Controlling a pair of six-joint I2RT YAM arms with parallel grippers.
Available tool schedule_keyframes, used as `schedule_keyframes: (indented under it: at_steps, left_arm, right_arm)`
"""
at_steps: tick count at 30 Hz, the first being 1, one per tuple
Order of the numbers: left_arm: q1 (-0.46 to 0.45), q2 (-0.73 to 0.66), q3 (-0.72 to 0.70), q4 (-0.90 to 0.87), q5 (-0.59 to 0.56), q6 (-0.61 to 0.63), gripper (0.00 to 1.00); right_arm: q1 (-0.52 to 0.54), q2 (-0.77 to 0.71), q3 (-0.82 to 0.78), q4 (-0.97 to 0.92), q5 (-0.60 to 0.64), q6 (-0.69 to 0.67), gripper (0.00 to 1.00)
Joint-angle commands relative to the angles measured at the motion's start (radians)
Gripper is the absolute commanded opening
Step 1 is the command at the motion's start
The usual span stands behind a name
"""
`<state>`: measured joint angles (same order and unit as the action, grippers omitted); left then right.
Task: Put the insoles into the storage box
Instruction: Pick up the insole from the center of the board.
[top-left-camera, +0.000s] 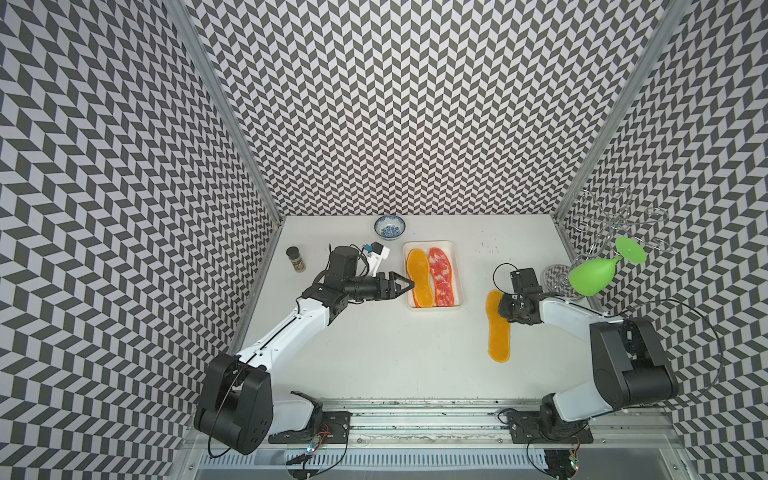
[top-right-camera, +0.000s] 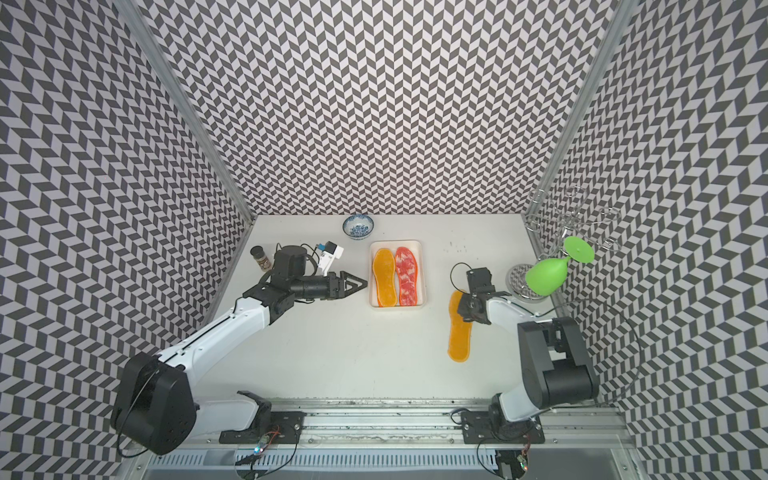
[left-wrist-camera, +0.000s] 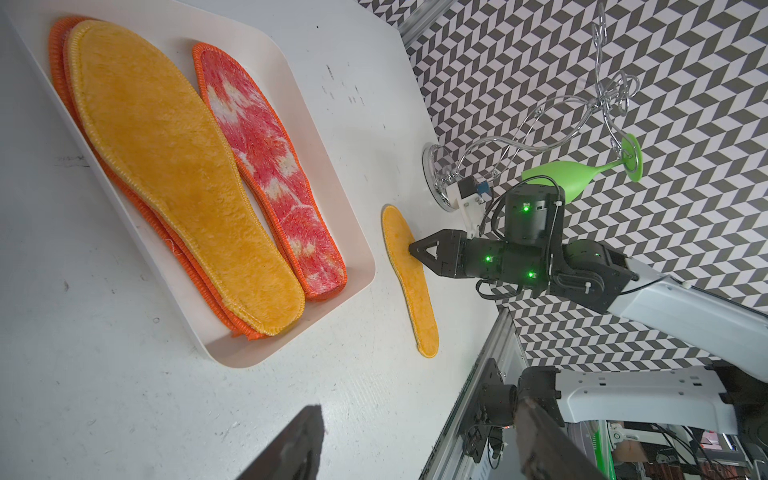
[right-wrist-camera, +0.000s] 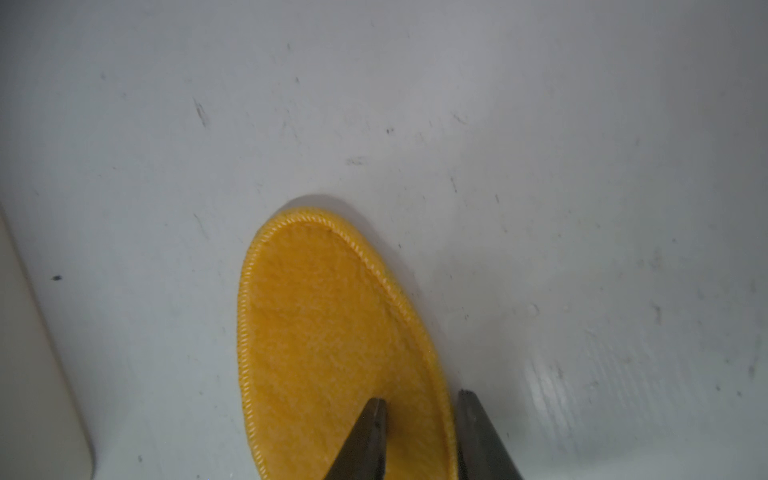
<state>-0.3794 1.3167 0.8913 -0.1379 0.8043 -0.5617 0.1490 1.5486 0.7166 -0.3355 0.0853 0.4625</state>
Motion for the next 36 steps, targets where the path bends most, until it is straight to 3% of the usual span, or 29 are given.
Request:
schedule_keyframes:
  at_steps: [1, 6, 18, 23, 29, 36]
  left_arm:
    - [-0.005, -0.003, -0.005, -0.001, -0.007, 0.02, 0.77]
    - [-0.005, 0.001, -0.011, 0.007, -0.001, 0.023, 0.77]
    - [-0.006, 0.005, -0.041, 0.036, 0.012, 0.021, 0.77]
    - [-0.006, 0.003, -0.039, 0.035, 0.015, 0.018, 0.77]
    - [-0.006, 0.01, -0.014, 0.058, 0.017, -0.002, 0.77]
    - [-0.023, 0.015, 0.006, 0.113, 0.011, -0.055, 0.75]
  right_arm:
    - [0.017, 0.117, -0.071, -0.136, 0.03, 0.032, 0.33]
    - [0.028, 0.142, -0.05, -0.153, 0.045, 0.02, 0.33]
    - [0.014, 0.163, -0.06, -0.141, -0.078, 0.004, 0.0]
    - [0.014, 0.119, -0.057, -0.149, -0.065, 0.011, 0.0]
    - [0.013, -0.064, 0.04, -0.206, -0.053, 0.028, 0.0]
    - [0.001, -0.191, 0.128, -0.24, -0.135, 0.065, 0.0]
